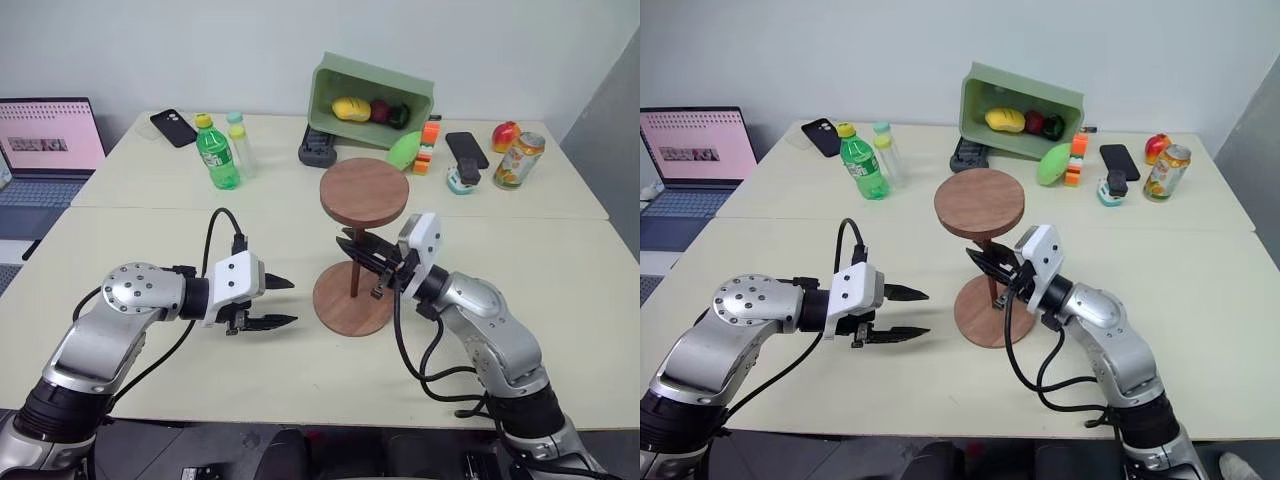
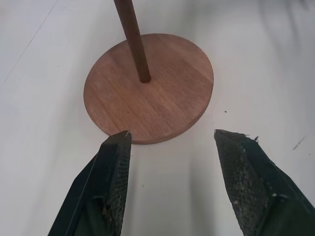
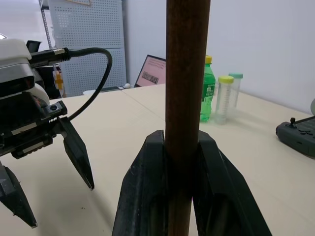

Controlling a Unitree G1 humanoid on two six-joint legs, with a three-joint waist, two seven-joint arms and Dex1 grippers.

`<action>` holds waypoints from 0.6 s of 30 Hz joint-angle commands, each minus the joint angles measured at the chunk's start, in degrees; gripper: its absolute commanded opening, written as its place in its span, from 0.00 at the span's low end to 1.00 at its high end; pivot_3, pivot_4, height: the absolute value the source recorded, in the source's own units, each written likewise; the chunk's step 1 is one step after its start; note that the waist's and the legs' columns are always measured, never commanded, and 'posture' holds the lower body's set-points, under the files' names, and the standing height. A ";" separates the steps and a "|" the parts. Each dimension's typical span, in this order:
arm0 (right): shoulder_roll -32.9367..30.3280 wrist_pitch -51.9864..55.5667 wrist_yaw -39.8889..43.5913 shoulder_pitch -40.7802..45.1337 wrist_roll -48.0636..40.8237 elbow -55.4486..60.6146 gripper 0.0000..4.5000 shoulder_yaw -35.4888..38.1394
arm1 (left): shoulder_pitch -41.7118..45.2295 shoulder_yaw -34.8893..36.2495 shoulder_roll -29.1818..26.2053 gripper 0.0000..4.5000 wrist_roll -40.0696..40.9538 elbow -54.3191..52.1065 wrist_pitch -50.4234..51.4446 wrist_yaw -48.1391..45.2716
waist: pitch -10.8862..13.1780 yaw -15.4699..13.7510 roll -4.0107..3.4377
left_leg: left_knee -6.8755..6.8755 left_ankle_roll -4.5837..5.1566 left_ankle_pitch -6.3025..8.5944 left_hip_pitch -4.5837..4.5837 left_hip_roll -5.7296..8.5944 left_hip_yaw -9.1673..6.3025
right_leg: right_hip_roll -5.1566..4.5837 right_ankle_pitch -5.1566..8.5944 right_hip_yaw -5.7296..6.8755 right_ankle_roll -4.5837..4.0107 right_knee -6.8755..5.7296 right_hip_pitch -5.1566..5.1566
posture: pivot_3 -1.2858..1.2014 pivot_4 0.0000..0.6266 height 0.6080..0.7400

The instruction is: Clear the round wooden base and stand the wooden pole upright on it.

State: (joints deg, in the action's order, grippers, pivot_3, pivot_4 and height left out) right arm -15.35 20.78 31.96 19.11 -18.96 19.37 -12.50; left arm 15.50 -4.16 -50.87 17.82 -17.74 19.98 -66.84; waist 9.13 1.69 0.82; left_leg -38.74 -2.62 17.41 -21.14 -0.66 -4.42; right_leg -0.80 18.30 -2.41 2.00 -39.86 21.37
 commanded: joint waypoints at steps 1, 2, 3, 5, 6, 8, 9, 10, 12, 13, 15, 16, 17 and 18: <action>-1.55 4.57 -1.53 -2.04 2.90 -5.81 0.06 -0.67 | 0.96 1.73 -0.28 0.62 0.96 -1.72 0.37 0.65 | 0.00 0.00 0.00 | 0.00 0.00 0.00 0.03 0.00 0.01 | 0.00 0.00 -0.01 0.00 0.00 -0.02 | 0.52 0.24 1.00; -1.82 4.65 -1.69 -2.31 2.88 -6.15 0.06 -0.41 | 1.02 1.85 -0.21 0.62 1.08 -1.72 0.55 0.79 | 0.00 -0.01 0.00 | 0.01 0.00 0.00 0.05 0.00 0.00 | 0.00 0.01 -0.01 0.00 0.00 -0.05 | 0.52 0.24 1.00; -2.06 4.77 -1.87 -2.59 2.81 -6.51 0.06 -0.07 | 1.09 1.93 -0.11 0.62 1.17 -1.68 0.79 0.95 | 0.00 -0.01 0.00 | 0.01 0.00 0.00 0.09 0.00 0.00 | 0.00 0.02 -0.01 0.01 0.01 -0.09 | 0.52 0.24 1.00; -2.56 4.78 -2.11 -3.09 2.90 -7.01 0.06 0.39 | 1.11 1.99 0.00 0.62 1.28 -1.72 1.11 1.13 | -0.01 -0.02 0.00 | 0.01 0.00 0.00 0.12 0.00 -0.01 | -0.01 0.02 -0.01 0.02 0.01 -0.12 | 0.52 0.24 1.00; -2.72 4.56 -2.04 -3.24 2.93 -7.23 0.06 0.53 | 1.12 1.94 0.05 0.62 1.33 -1.74 1.25 1.21 | -0.03 -0.04 0.00 | 0.01 0.00 0.00 0.15 0.00 -0.01 | -0.02 0.02 -0.01 0.02 0.01 -0.16 | 0.52 0.24 1.00; -3.22 4.38 -1.75 -3.77 2.93 -6.75 0.06 0.51 | 1.03 1.90 0.02 0.62 1.48 -1.89 1.46 1.40 | -0.07 -0.12 0.01 | 0.01 0.00 0.00 0.21 0.00 -0.02 | -0.02 0.03 0.00 0.02 0.03 -0.23 | 0.52 0.24 1.00; -3.38 4.54 -1.66 -4.08 2.74 -6.20 0.06 0.49 | 1.01 1.89 -0.01 0.62 1.55 -1.94 1.52 1.46 | -0.08 -0.15 0.02 | 0.01 0.00 0.00 0.22 0.01 -0.03 | -0.03 0.03 0.01 0.03 0.05 -0.25 | 0.52 0.24 1.00; -3.48 4.68 -1.62 -4.27 2.60 -5.80 0.06 0.48 | 1.00 1.88 -0.04 0.62 1.59 -1.97 1.56 1.49 | -0.12 -0.18 0.03 | 0.01 0.00 0.00 0.23 0.01 -0.03 | -0.03 0.03 0.01 0.03 0.05 -0.26 | 0.52 0.24 1.00; -3.87 5.08 -1.27 -4.57 2.56 -4.45 0.06 -0.32 | 1.14 1.80 -0.03 0.62 1.55 -1.69 1.49 1.43 | -0.15 -0.24 0.05 | 0.01 0.00 0.00 0.24 0.02 -0.04 | -0.04 0.03 0.02 0.03 0.10 -0.30 | 0.52 0.24 1.00; -3.86 5.88 -1.28 -4.72 2.28 -3.37 0.06 -0.87 | 1.21 1.75 0.01 0.62 1.50 -1.64 1.46 1.43 | -0.15 -0.27 0.05 | 0.01 0.00 0.00 0.24 0.02 -0.05 | -0.05 0.03 0.02 0.03 0.11 -0.30 | 0.52 0.24 1.00; -3.72 7.21 -1.59 -4.78 1.78 -2.11 0.06 -1.51 | 1.31 1.69 0.10 0.62 1.47 -1.70 1.53 1.46 | -0.15 -0.29 0.04 | 0.02 0.00 0.01 0.24 0.03 -0.05 | -0.06 0.03 0.02 0.03 0.12 -0.31 | 0.52 0.24 1.00; -3.33 7.76 -2.42 -4.58 1.86 -1.90 0.06 -1.51 | 1.36 1.64 0.15 0.62 1.50 -1.81 1.62 1.49 | -0.15 -0.29 0.04 | 0.03 0.01 0.01 0.23 0.03 -0.05 | -0.06 0.03 0.02 0.03 0.14 -0.31 | 0.52 0.24 1.00; -2.85 8.16 -3.02 -4.16 1.83 -1.97 0.06 -1.40 | 1.47 1.57 0.22 0.62 1.51 -1.78 1.63 1.47 | -0.15 -0.29 0.04 | 0.04 0.01 0.01 0.23 0.03 -0.05 | -0.06 0.03 0.02 0.03 0.15 -0.31 | 0.52 0.24 1.00; -2.33 9.08 -3.37 -3.81 1.14 -2.00 0.06 -1.07 | 1.54 1.52 0.26 0.62 1.52 -1.76 1.64 1.46 | -0.15 -0.29 0.04 | 0.05 0.01 0.01 0.23 0.03 -0.05 | -0.06 0.04 0.02 0.03 0.16 -0.31 | 0.52 0.24 1.00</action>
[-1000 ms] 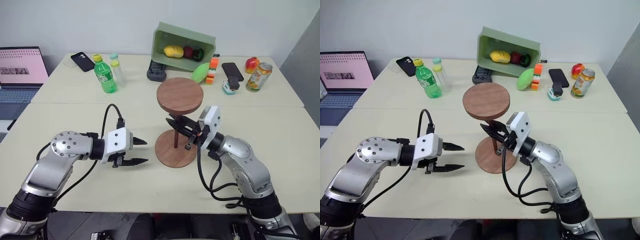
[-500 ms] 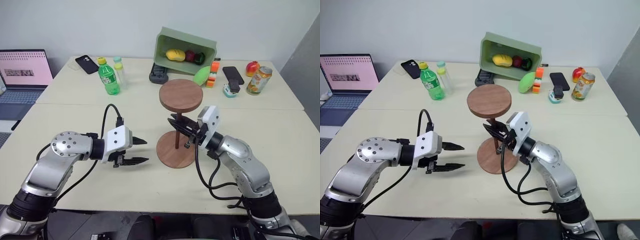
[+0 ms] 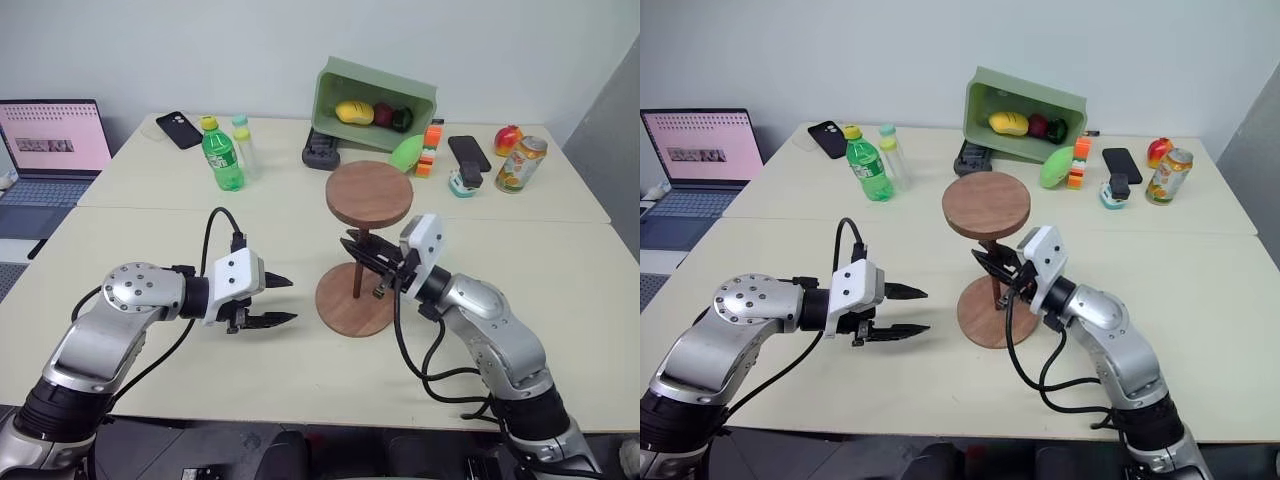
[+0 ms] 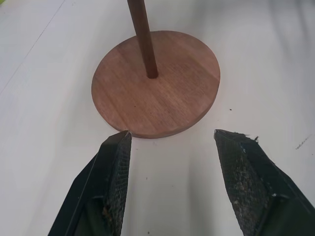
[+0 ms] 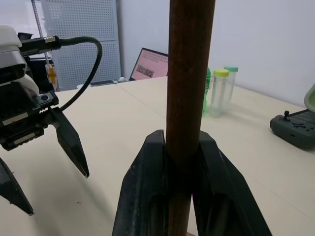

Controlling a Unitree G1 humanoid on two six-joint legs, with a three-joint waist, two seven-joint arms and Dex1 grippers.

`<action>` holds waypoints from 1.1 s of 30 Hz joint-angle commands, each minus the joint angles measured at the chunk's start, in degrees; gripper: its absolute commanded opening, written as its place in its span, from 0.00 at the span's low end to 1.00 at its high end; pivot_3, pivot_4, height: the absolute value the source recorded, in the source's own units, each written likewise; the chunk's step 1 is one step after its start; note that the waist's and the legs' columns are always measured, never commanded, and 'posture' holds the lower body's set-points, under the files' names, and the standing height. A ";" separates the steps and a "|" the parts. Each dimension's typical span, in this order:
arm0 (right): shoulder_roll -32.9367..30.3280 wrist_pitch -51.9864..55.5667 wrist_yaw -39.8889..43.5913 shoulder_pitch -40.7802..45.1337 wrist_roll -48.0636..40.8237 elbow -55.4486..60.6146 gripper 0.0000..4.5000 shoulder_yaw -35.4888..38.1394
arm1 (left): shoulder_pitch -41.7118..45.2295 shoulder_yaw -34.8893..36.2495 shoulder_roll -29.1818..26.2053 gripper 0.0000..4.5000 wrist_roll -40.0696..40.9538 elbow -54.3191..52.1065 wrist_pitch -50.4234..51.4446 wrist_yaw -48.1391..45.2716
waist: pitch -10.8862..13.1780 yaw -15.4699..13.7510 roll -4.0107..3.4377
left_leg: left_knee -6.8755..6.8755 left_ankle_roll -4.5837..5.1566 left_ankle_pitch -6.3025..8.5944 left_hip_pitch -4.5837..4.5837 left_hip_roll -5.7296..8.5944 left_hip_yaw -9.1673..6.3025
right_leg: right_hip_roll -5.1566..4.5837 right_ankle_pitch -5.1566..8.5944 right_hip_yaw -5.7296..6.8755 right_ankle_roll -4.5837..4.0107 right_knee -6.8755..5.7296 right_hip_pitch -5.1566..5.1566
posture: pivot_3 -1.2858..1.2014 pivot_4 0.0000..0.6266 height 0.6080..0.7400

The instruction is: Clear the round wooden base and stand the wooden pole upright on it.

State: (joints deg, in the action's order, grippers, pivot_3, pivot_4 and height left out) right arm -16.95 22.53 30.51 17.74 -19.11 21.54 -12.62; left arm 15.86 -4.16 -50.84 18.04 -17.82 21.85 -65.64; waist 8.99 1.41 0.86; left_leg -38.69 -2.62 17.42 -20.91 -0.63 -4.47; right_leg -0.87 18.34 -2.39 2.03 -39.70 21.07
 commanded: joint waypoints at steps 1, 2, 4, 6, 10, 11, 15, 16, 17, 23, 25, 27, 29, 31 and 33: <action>-0.82 7.76 -1.86 -2.15 1.03 -4.00 0.06 -0.83 | 1.22 1.49 0.26 0.62 1.30 -1.66 -0.27 0.22 | 0.00 0.00 0.00 | 0.02 0.00 0.00 0.00 0.00 0.00 | 0.00 0.00 0.00 0.00 0.03 0.00 | 0.52 0.24 1.00; -0.92 8.47 -1.88 -1.96 0.77 -3.81 0.06 -0.65 | 1.23 1.47 0.25 0.62 1.29 -1.66 -0.33 0.17 | 0.00 0.01 0.00 | 0.02 0.00 0.00 0.00 0.00 0.01 | 0.00 0.00 -0.01 0.00 0.03 0.00 | 0.52 0.24 1.00; -1.14 9.01 -1.97 -1.73 0.88 -3.46 0.14 -0.48 | 1.22 1.45 0.22 0.62 1.22 -1.68 -0.40 0.11 | 0.00 0.01 0.00 | 0.03 0.00 0.00 0.00 0.00 0.01 | 0.00 0.00 -0.01 0.00 0.04 0.00 | 0.52 0.24 1.00; -1.09 9.35 -1.90 -1.53 0.74 -3.11 0.24 -0.26 | 1.21 1.42 0.17 0.62 1.11 -1.69 -0.53 0.06 | 0.02 0.01 0.05 | 0.05 0.00 0.00 0.00 -0.01 0.01 | 0.00 0.00 -0.01 0.00 0.05 0.01 | 0.52 0.24 1.00; -1.03 9.67 -1.24 -1.01 0.58 -2.25 0.43 -0.35 | 1.19 1.35 0.13 0.62 0.97 -1.92 -0.63 0.08 | 0.35 0.37 -0.25 | 0.04 0.00 0.00 -0.38 0.02 0.07 | 0.00 0.00 -0.08 -0.01 0.02 0.40 | 0.52 0.24 1.00; -1.02 9.68 -0.96 -0.98 0.63 -2.02 0.49 -0.41 | 1.20 1.33 0.13 0.62 0.94 -1.96 -0.68 0.09 | 0.35 0.49 -0.25 | 0.00 -0.01 -0.01 -0.65 0.02 0.09 | -0.01 0.00 -0.11 0.00 -0.08 0.72 | 0.52 0.24 1.00; -2.14 10.17 0.77 -1.73 0.44 -0.23 0.71 -1.02 | 1.19 1.51 0.45 0.62 1.23 -2.11 -0.78 0.25 | 0.36 0.58 -0.26 | 0.00 -0.01 -0.01 -1.03 -0.04 0.03 | 0.00 0.00 -0.05 -0.01 -0.19 1.17 | 0.52 0.24 1.00; -2.61 10.09 1.12 -2.02 0.67 0.14 0.77 -1.08 | 1.19 1.67 0.67 0.62 1.48 -2.20 -0.64 0.42 | 0.37 0.55 -0.26 | 0.01 -0.01 -0.01 -1.05 -0.04 0.02 | 0.00 0.00 -0.03 -0.01 -0.18 1.17 | 0.52 0.24 1.00; -3.22 9.89 1.61 -2.23 0.96 0.44 0.81 -1.21 | 1.23 1.87 0.91 0.62 1.69 -2.25 -0.50 0.65 | 0.37 0.50 -0.26 | 0.01 -0.01 -0.01 -1.05 -0.05 0.01 | 0.00 0.00 -0.03 -0.01 -0.18 1.17 | 0.52 0.24 1.00; -9.94 7.24 6.63 -4.18 2.49 3.74 0.94 -0.94 | 2.00 3.99 2.50 0.62 4.55 -2.97 2.35 3.03 | 0.40 0.27 -0.23 | -0.04 -0.01 -0.01 -1.06 -0.01 0.03 | 0.00 0.00 -0.02 -0.01 -0.17 1.12 | 0.52 0.24 1.00; -13.61 6.42 9.18 -5.54 1.77 5.92 0.94 1.03 | 2.41 4.77 2.37 0.62 5.06 -3.39 4.58 4.48 | 0.42 0.26 -0.22 | -0.04 -0.01 -0.01 -1.07 0.00 0.03 | -0.01 0.00 -0.03 -0.01 -0.17 1.12 | 0.52 0.24 1.00; -17.37 8.12 12.25 -7.01 -1.84 8.71 0.94 4.57 | 2.04 5.45 0.68 0.62 6.06 -3.97 6.97 3.94 | 0.46 0.26 -0.22 | -0.05 -0.01 -0.01 -1.07 0.00 0.01 | 0.00 0.01 -0.02 0.00 -0.16 1.11 | 0.52 0.24 1.00; -22.10 9.08 16.83 -9.02 -5.69 11.52 0.94 8.14 | 1.16 6.62 -0.74 0.62 6.92 -4.32 7.82 3.07 | 0.48 0.31 -0.20 | -0.05 -0.01 -0.01 -1.06 -0.01 0.03 | 0.00 0.01 -0.03 0.00 -0.17 1.10 | 0.52 0.24 1.00; -24.99 9.25 19.32 -10.48 -8.00 12.99 0.94 10.80 | 0.57 7.49 -1.65 0.62 7.34 -4.29 7.87 2.72 | 0.48 0.35 -0.20 | -0.03 0.00 0.00 -1.05 -0.04 0.02 | 0.01 0.01 -0.02 0.00 -0.17 1.10 | 0.52 0.24 1.00; -30.38 10.00 23.78 -12.89 -12.36 13.76 0.94 20.36 | -0.55 11.24 -3.31 0.62 7.63 -2.26 7.43 2.70 | 0.56 0.33 -0.21 | -0.03 0.00 0.00 -1.04 -0.05 0.02 | 0.01 0.01 -0.02 0.00 -0.16 1.09 | 0.52 0.24 1.00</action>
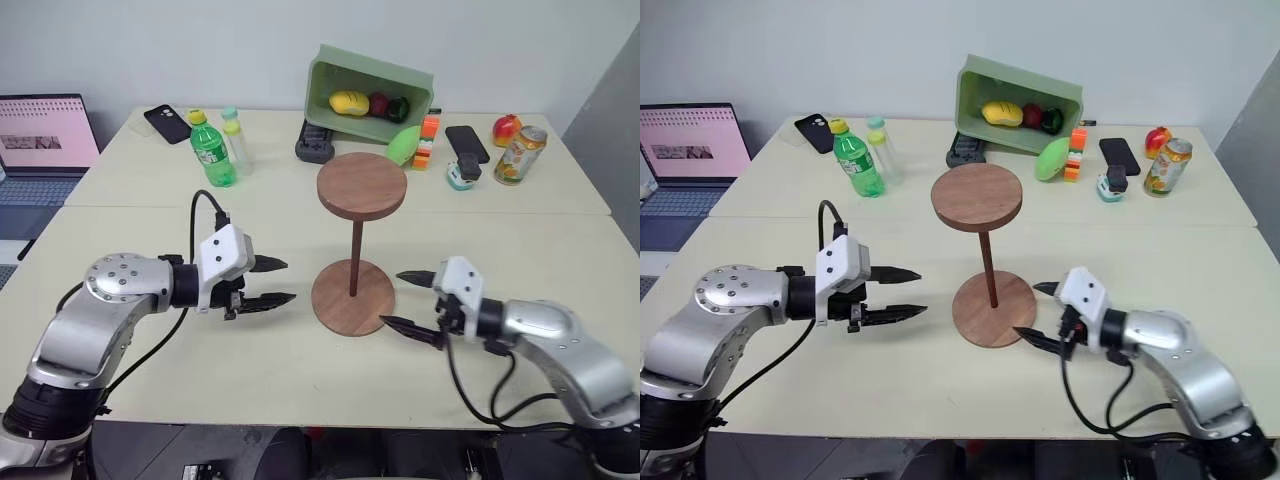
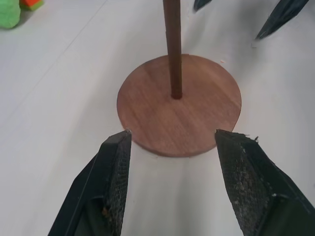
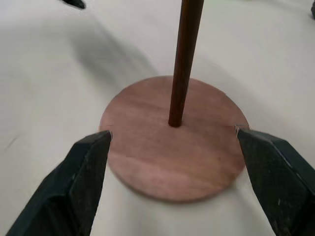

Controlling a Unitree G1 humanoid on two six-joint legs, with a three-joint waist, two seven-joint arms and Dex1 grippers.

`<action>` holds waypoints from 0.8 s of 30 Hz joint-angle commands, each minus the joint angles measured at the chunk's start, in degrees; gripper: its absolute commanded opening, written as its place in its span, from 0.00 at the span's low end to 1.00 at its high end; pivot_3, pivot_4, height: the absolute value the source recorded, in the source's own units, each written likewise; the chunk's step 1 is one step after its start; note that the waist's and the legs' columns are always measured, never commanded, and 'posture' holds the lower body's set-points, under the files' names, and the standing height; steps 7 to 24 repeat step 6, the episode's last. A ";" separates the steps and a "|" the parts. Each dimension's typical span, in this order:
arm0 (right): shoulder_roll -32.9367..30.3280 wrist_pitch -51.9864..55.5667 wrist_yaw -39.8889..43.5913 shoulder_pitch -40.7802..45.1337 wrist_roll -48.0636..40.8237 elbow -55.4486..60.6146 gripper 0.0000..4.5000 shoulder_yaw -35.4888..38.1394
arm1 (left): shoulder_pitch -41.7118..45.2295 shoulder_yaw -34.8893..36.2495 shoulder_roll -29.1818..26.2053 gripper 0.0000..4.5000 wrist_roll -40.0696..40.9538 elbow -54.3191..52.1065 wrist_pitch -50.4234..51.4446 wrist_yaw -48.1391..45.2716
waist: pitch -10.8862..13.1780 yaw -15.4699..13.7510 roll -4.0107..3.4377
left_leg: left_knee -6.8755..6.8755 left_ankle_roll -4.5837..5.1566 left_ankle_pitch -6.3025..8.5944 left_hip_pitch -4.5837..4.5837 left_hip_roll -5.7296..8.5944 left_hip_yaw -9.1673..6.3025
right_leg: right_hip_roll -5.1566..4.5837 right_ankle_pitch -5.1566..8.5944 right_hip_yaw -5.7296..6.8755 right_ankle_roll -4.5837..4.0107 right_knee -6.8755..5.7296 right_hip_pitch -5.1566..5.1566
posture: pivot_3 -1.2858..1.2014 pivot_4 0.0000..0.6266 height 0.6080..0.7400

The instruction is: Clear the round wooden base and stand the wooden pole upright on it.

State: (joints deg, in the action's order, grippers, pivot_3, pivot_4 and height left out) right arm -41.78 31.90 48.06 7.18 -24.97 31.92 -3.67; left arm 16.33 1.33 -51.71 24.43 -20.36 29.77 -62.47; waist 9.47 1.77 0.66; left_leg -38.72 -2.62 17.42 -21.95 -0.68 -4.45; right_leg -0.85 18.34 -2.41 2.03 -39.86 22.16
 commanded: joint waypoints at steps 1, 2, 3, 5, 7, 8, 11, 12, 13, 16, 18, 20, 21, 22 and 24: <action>-7.92 0.89 8.23 -3.61 -8.05 3.21 0.94 15.74 | -1.67 7.30 -3.35 0.62 0.68 1.22 -0.43 -0.03 | 0.14 -0.06 -0.02 | -0.01 0.00 0.00 -0.02 0.00 -0.01 | 0.00 0.00 0.00 0.00 -0.01 0.00 | 0.52 0.24 1.00; -9.89 0.57 9.84 -4.93 -8.64 2.65 0.94 19.16 | -2.35 8.70 -4.08 0.62 0.69 1.85 -0.10 0.20 | 0.17 -0.08 -0.01 | 0.00 0.00 0.00 -0.01 0.01 0.02 | 0.00 0.00 -0.01 0.00 0.00 0.00 | 0.52 0.24 1.00; -11.06 0.20 10.57 -5.91 -8.75 2.02 0.94 21.38 | -2.99 9.54 -4.56 0.62 0.71 2.17 -0.25 0.17 | 0.17 -0.11 -0.01 | -0.01 0.00 0.00 -0.02 0.03 0.02 | -0.01 0.00 0.00 0.00 0.01 -0.01 | 0.52 0.24 1.00; -12.65 -0.39 11.41 -7.20 -8.89 1.09 0.94 24.28 | -4.42 10.49 -5.11 0.62 0.55 2.91 -2.08 -0.67 | 0.17 -0.12 0.01 | 0.00 0.01 0.00 0.07 0.01 0.00 | -0.02 0.00 0.02 0.00 0.09 -0.12 | 0.52 0.24 1.00; -12.98 -0.48 11.48 -7.44 -8.95 0.91 0.94 24.84 | -4.86 10.68 -5.19 0.62 0.62 3.17 -2.72 -1.11 | 0.17 -0.12 0.01 | 0.00 0.01 0.00 0.10 0.00 -0.02 | -0.02 0.00 0.04 -0.01 0.12 -0.18 | 0.52 0.24 1.00; -12.98 -0.48 11.48 -7.44 -8.95 0.91 0.94 24.84 | -4.86 10.68 -5.19 0.62 0.62 3.17 -2.72 -1.11 | 0.17 -0.12 0.01 | 0.00 0.01 0.00 0.10 0.00 -0.02 | -0.02 0.00 0.04 -0.01 0.12 -0.18 | 0.52 0.24 1.00; -12.98 -0.48 11.48 -7.44 -8.95 0.91 0.94 24.84 | -4.86 10.68 -5.19 0.62 0.62 3.17 -2.72 -1.11 | 0.17 -0.12 0.01 | 0.00 0.01 0.00 0.10 0.00 -0.02 | -0.02 0.00 0.04 -0.01 0.12 -0.18 | 0.52 0.24 1.00; -12.98 -0.48 11.48 -7.44 -8.95 0.91 0.94 24.84 | -4.86 10.68 -5.19 0.62 0.62 3.17 -2.72 -1.11 | 0.17 -0.12 0.01 | 0.00 0.01 0.00 0.10 0.00 -0.02 | -0.02 0.00 0.04 -0.01 0.12 -0.18 | 0.52 0.24 1.00; -12.98 -0.48 11.48 -7.44 -8.95 0.91 0.94 24.84 | -4.86 10.68 -5.19 0.62 0.62 3.17 -2.72 -1.11 | 0.17 -0.12 0.01 | 0.00 0.01 0.00 0.10 0.00 -0.02 | -0.02 0.00 0.04 -0.01 0.12 -0.18 | 0.52 0.24 1.00; -12.98 -0.48 11.48 -7.44 -8.95 0.91 0.94 24.84 | -4.86 10.68 -5.19 0.62 0.62 3.17 -2.72 -1.11 | 0.17 -0.12 0.01 | 0.00 0.01 0.00 0.10 0.00 -0.02 | -0.02 0.00 0.04 -0.01 0.12 -0.18 | 0.52 0.24 1.00; -12.98 -0.48 11.48 -7.44 -8.95 0.91 0.94 24.84 | -4.86 10.68 -5.19 0.62 0.62 3.17 -2.72 -1.11 | 0.17 -0.12 0.01 | 0.00 0.01 0.00 0.10 0.00 -0.02 | -0.02 0.00 0.04 -0.01 0.12 -0.18 | 0.52 0.24 1.00; -12.98 -0.48 11.48 -7.44 -8.95 0.91 0.94 24.84 | -4.86 10.68 -5.19 0.62 0.62 3.17 -2.72 -1.11 | 0.17 -0.12 0.01 | 0.00 0.01 0.00 0.10 0.00 -0.02 | -0.02 0.00 0.04 -0.01 0.12 -0.18 | 0.52 0.24 1.00; -12.98 -0.48 11.48 -7.44 -8.95 0.91 0.94 24.84 | -4.86 10.68 -5.19 0.62 0.62 3.17 -2.72 -1.11 | 0.17 -0.12 0.01 | 0.00 0.01 0.00 0.10 0.00 -0.02 | -0.02 0.00 0.04 -0.01 0.12 -0.18 | 0.52 0.24 1.00; -12.98 -0.48 11.48 -7.44 -8.95 0.91 0.94 24.84 | -4.86 10.68 -5.19 0.62 0.62 3.17 -2.72 -1.11 | 0.17 -0.12 0.01 | 0.00 0.01 0.00 0.10 0.00 -0.02 | -0.02 0.00 0.04 -0.01 0.12 -0.18 | 0.52 0.24 1.00; -12.98 -0.48 11.48 -7.44 -8.95 0.91 0.94 24.84 | -4.86 10.68 -5.19 0.62 0.62 3.17 -2.72 -1.11 | 0.17 -0.12 0.01 | 0.00 0.01 0.00 0.10 0.00 -0.02 | -0.02 0.00 0.04 -0.01 0.12 -0.18 | 0.52 0.24 1.00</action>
